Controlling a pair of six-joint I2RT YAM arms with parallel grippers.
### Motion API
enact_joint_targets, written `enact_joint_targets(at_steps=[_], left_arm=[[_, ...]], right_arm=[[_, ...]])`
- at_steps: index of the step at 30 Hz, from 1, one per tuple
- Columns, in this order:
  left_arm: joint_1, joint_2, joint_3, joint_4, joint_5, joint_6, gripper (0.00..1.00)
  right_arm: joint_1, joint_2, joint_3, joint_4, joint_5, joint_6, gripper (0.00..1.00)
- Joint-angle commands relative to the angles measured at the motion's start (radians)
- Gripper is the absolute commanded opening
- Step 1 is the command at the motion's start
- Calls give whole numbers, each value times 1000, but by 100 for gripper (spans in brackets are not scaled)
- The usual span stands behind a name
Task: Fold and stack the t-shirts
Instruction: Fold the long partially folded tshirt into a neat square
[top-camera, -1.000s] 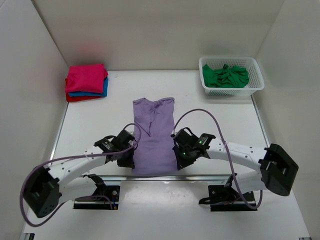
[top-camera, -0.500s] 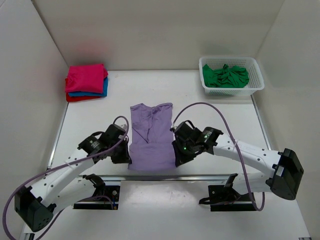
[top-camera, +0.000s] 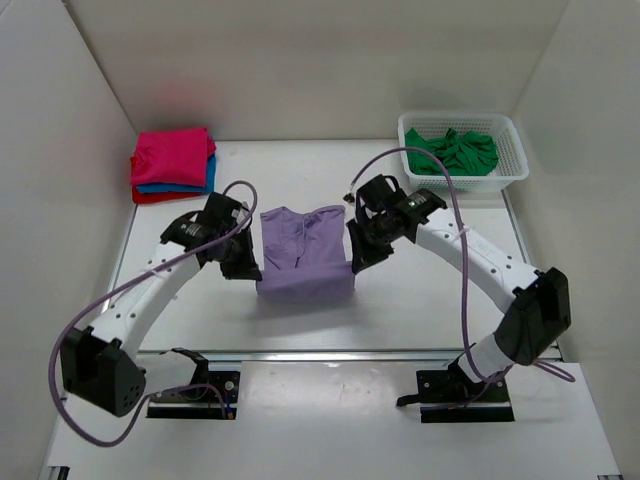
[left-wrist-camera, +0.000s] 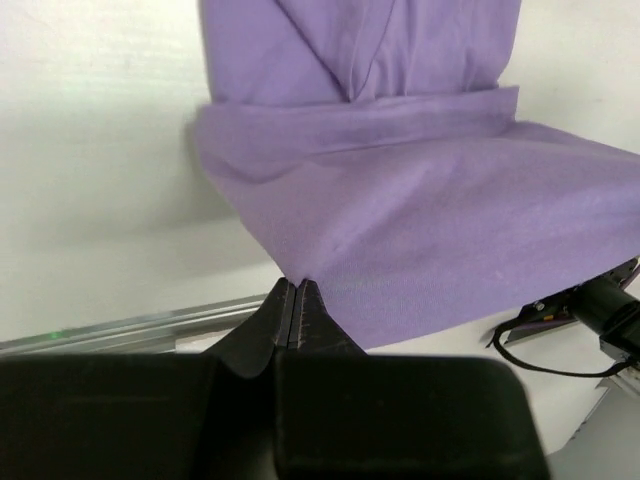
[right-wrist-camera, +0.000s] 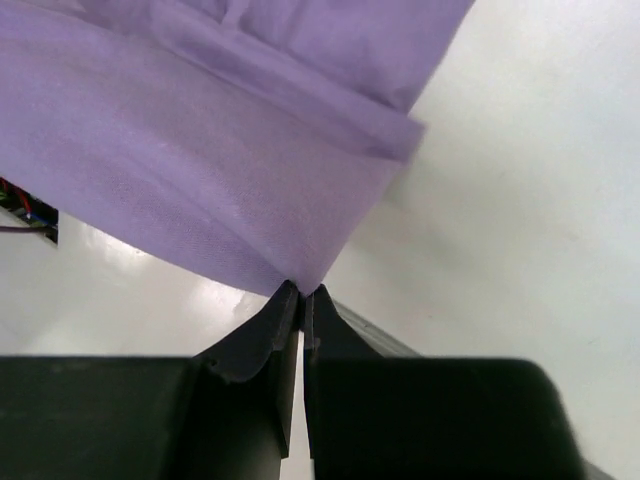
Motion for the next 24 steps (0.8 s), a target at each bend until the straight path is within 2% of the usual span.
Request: enact_joint_targets(at_steps=[1, 14, 19, 24], left_arm=[[40, 82, 86, 6, 30, 78, 0], [166, 311, 241, 121, 90, 130, 0], [195, 392, 278, 178, 108, 134, 2], [215, 467, 262, 256, 125, 128, 6]], right_arm=[[-55, 68, 101, -41, -19, -113, 0], [-180, 366, 460, -38, -50, -176, 0], [-210, 449, 541, -35, -47, -188, 0], [-227, 533, 555, 51, -69, -196, 0]])
